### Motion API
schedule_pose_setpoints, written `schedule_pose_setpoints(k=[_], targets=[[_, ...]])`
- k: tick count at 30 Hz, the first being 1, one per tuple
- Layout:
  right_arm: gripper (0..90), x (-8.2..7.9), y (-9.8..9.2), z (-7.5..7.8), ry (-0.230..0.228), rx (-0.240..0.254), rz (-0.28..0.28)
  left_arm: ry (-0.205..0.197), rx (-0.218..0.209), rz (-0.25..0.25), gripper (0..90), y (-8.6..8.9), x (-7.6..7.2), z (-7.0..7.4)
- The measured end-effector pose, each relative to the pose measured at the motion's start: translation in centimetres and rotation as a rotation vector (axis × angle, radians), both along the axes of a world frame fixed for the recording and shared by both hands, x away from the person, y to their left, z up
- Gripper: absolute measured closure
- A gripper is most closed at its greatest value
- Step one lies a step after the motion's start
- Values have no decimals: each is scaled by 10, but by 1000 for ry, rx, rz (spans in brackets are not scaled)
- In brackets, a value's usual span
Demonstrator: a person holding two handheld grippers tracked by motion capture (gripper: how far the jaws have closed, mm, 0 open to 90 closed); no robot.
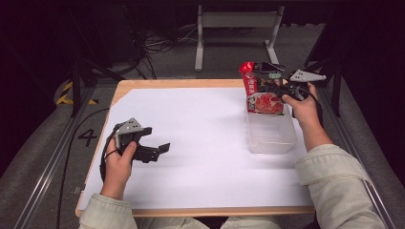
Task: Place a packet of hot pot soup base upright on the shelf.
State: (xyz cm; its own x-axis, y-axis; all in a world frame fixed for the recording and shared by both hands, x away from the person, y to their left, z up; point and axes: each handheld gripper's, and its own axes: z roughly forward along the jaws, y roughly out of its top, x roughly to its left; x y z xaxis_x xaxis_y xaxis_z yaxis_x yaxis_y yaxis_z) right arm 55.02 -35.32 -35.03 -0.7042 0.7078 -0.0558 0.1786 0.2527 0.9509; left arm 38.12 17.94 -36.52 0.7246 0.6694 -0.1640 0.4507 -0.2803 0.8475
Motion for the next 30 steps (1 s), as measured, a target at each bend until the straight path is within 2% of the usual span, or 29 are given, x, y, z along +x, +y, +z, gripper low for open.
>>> schedule_pose_setpoints(k=[2, 3, 6, 7, 13, 16, 20, 24, 26, 30], targets=[[825, 0, 0, 0, 4, -10, -6, 0, -3, -1, 59, 0, 0, 1], [824, -2, 3, 0, 8, -49, -10, -4, 0, 0, 59, 1, -1, 1], [821, -5, 6, 1, 24, -75, -20, 0, -6, 0, 59, 1, -1, 2], [818, -7, 7, 1, 38, -55, -24, -1, -3, -2, 59, 1, -1, 2], [829, -11, 5, 0, 41, -21, -36, 0, -2, -4, 59, -1, 0, 1], [838, -11, 0, -2, 28, 30, -45, 0, 3, -5, 58, -2, 1, 0], [840, -6, 2, 1, -20, 13, -11, 6, -1, -8, 58, -4, 2, -1], [840, 0, 2, 0, -44, 28, 2, 11, 0, -7, 59, -3, 3, -2], [837, 2, 1, -5, -38, 20, 18, 19, 1, -6, 59, -2, 3, -2], [825, 1, -5, -8, -21, 14, 12, 11, 0, -1, 59, 0, 2, -2]])
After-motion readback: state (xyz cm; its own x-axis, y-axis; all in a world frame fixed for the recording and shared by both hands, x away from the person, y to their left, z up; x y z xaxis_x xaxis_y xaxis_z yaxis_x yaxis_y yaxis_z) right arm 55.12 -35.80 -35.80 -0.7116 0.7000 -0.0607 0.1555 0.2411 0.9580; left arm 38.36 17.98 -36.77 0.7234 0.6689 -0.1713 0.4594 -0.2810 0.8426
